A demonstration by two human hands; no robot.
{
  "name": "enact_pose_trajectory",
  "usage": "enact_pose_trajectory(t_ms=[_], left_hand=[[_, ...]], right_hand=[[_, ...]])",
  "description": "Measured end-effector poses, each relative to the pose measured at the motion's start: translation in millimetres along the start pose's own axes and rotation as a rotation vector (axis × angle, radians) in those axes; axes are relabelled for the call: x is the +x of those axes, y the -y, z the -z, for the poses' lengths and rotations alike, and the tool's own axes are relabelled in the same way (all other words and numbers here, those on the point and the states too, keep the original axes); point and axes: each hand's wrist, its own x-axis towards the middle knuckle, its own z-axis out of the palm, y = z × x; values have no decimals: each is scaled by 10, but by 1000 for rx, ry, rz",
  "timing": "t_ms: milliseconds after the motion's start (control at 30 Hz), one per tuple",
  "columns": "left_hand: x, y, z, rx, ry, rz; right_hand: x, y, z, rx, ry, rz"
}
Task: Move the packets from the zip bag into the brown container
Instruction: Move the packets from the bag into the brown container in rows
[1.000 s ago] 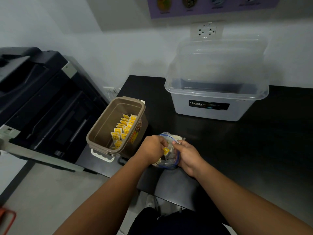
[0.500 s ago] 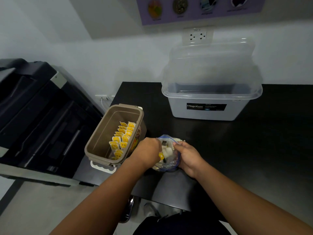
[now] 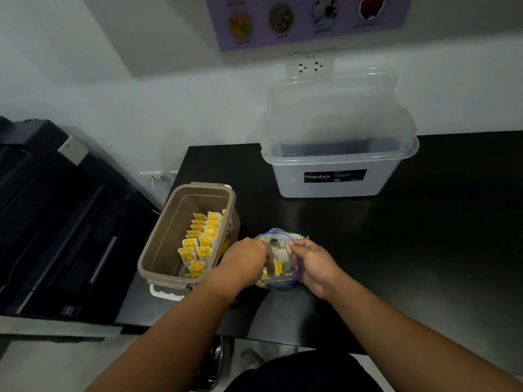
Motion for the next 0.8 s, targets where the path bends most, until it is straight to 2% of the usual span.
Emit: enact_pose_trajectory(t_ms=[67, 300, 500, 633, 800], left_hand=[[14, -3, -8, 6, 21, -20], [57, -46, -125, -159, -186, 31], [102, -160, -187, -145, -124, 135], [-45, -54, 79, -204, -180, 40], [-418, 345, 612, -343, -342, -109]], right_hand=[[-7, -5, -13, -1, -13, -2], [-37, -35, -12, 22, -38, 11], [-90, -15, -61, -14, -74, 14], [-72, 10, -90, -23, -98, 23], [-43, 23, -183, -47, -131, 41]])
